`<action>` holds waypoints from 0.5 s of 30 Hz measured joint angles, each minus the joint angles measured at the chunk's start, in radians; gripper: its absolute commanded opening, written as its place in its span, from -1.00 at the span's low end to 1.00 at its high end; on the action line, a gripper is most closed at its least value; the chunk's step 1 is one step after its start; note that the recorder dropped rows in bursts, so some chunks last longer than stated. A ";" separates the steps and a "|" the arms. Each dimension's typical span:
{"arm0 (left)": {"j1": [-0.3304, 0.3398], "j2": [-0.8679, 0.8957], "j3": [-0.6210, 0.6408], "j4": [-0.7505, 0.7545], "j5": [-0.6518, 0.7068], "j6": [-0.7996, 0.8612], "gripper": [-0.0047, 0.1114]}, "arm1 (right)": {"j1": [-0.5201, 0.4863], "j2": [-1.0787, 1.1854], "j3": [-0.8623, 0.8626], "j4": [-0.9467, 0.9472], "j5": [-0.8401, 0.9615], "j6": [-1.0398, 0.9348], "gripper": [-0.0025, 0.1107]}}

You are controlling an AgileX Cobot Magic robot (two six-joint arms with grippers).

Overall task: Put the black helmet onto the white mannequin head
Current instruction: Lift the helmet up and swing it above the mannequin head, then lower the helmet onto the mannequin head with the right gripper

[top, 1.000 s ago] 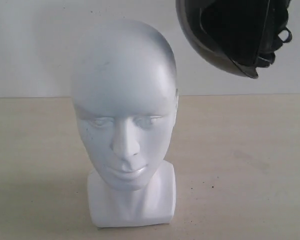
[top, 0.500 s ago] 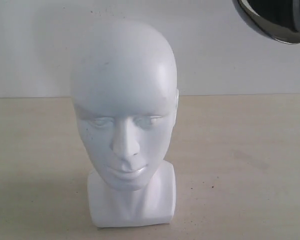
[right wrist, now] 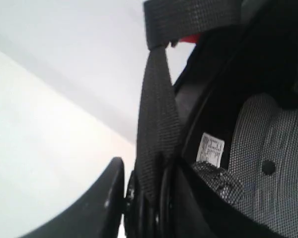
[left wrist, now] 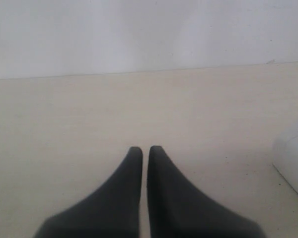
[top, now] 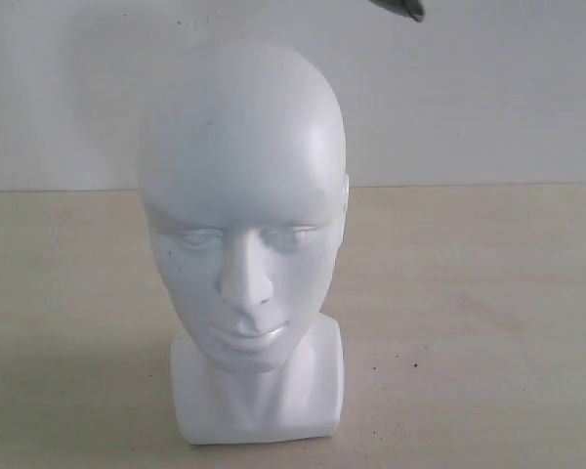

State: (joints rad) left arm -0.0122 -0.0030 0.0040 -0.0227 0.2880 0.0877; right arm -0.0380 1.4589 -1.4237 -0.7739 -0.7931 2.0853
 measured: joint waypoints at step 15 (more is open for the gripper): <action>0.000 0.000 0.000 0.000 0.000 0.000 -0.84 | -0.005 -0.111 0.133 0.124 -0.388 0.021 -0.96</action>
State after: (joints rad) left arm -0.0122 -0.0030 0.0040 -0.0227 0.2880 0.0877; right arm -0.0426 1.3474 -1.2903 -0.6500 -1.1811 2.1059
